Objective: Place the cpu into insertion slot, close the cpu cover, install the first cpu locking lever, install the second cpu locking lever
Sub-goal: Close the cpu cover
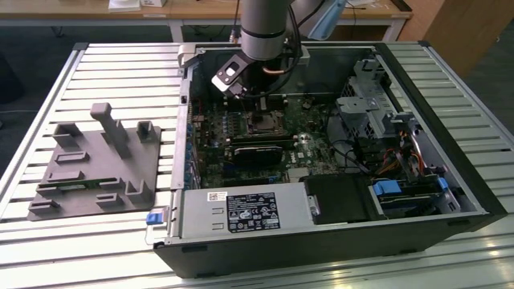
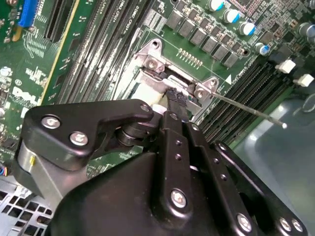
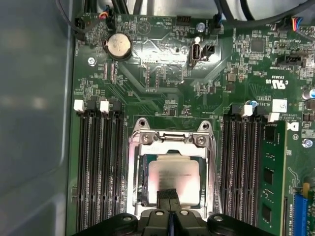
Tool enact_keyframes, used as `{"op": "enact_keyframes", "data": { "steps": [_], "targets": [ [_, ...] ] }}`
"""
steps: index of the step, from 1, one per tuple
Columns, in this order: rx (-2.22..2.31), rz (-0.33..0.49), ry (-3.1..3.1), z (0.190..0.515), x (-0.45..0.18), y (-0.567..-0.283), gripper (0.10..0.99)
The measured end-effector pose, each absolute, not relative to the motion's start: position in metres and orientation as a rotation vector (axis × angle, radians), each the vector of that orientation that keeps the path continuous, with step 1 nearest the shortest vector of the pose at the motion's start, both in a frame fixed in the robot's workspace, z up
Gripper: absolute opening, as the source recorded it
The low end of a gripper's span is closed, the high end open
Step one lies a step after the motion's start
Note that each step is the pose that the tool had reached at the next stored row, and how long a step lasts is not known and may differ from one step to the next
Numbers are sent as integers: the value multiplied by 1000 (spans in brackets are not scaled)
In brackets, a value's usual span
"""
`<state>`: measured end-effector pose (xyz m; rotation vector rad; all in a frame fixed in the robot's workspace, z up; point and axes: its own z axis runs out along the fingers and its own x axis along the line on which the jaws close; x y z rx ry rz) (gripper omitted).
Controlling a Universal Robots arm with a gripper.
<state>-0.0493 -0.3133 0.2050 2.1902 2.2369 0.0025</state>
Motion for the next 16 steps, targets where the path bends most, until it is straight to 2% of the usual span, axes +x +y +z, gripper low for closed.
{"op": "enact_keyframes", "data": {
  "steps": [16],
  "targets": [
    [2191, 6, 2238, 201, -47, -313, 106]
  ]
}}
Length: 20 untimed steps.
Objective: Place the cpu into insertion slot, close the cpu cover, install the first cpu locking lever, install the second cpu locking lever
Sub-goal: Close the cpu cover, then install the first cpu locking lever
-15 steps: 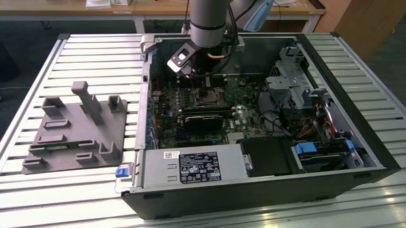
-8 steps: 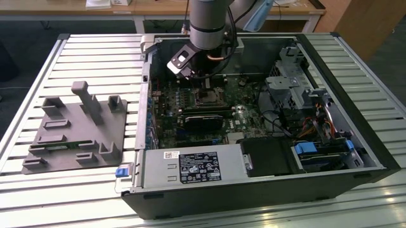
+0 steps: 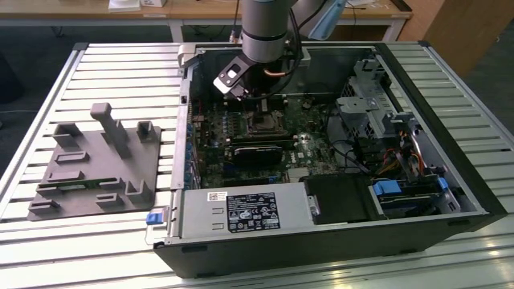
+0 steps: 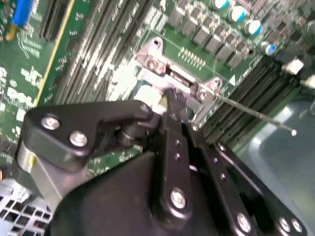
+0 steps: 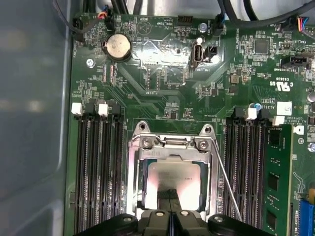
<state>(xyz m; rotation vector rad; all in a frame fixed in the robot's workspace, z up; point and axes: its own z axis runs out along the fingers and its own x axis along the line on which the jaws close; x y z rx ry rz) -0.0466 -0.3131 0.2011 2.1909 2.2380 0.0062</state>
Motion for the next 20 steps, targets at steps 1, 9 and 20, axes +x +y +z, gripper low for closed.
{"op": "enact_keyframes", "data": {
  "steps": [1, 9, 20],
  "targets": [
    [2191, 5, 2238, 203, -47, -313, 106],
    [2191, 4, 2238, 207, -42, -313, 106],
    [2191, 4, 2238, 207, -32, -313, 106]
  ]
}}
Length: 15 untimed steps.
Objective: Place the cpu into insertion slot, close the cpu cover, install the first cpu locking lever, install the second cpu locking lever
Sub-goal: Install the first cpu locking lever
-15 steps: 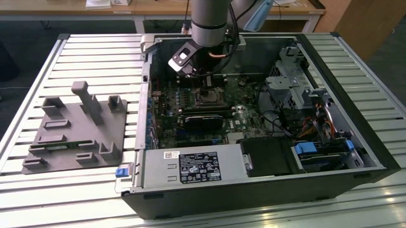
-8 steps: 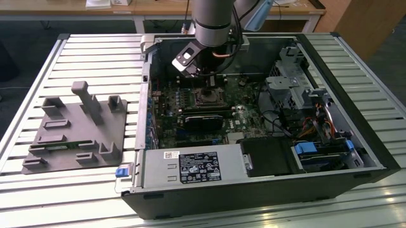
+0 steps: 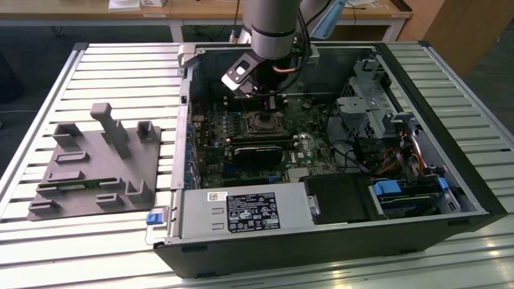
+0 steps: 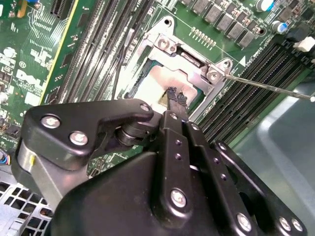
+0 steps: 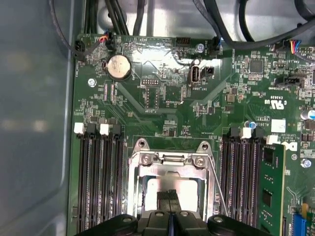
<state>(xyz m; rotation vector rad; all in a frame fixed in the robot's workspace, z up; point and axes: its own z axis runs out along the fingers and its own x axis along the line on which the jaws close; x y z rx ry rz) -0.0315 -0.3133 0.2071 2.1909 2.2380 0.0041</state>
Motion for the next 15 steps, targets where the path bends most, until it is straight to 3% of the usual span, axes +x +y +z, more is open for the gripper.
{"op": "enact_keyframes", "data": {
  "steps": [15],
  "targets": [
    [2191, 4, 2238, 229, -31, -313, 106]
  ]
}}
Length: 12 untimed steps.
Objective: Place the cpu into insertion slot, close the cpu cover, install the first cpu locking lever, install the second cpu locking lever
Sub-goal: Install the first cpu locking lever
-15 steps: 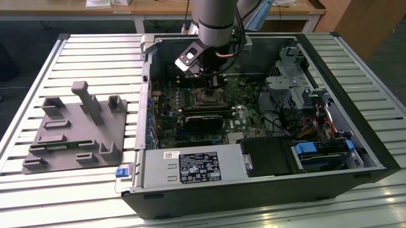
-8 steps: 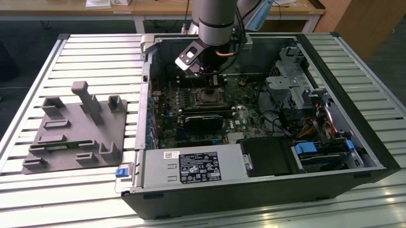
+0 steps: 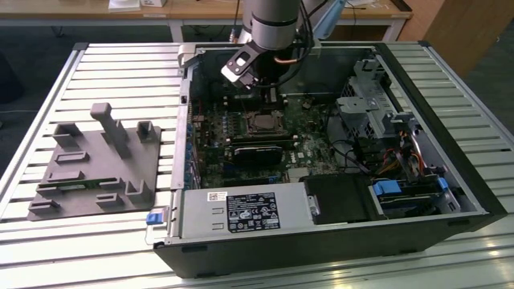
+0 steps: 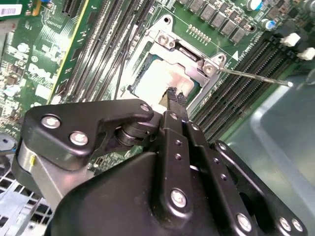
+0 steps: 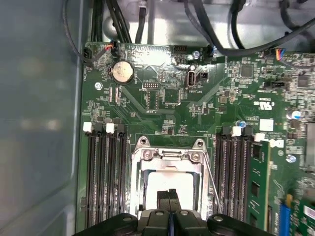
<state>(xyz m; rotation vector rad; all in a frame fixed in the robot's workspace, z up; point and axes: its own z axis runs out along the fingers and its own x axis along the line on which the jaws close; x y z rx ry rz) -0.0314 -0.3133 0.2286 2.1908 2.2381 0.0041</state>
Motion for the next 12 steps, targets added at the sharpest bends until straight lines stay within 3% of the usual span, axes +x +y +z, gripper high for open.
{"op": "enact_keyframes", "data": {
  "steps": [12],
  "targets": [
    [2191, 4, 2238, 269, -31, -313, 106]
  ]
}}
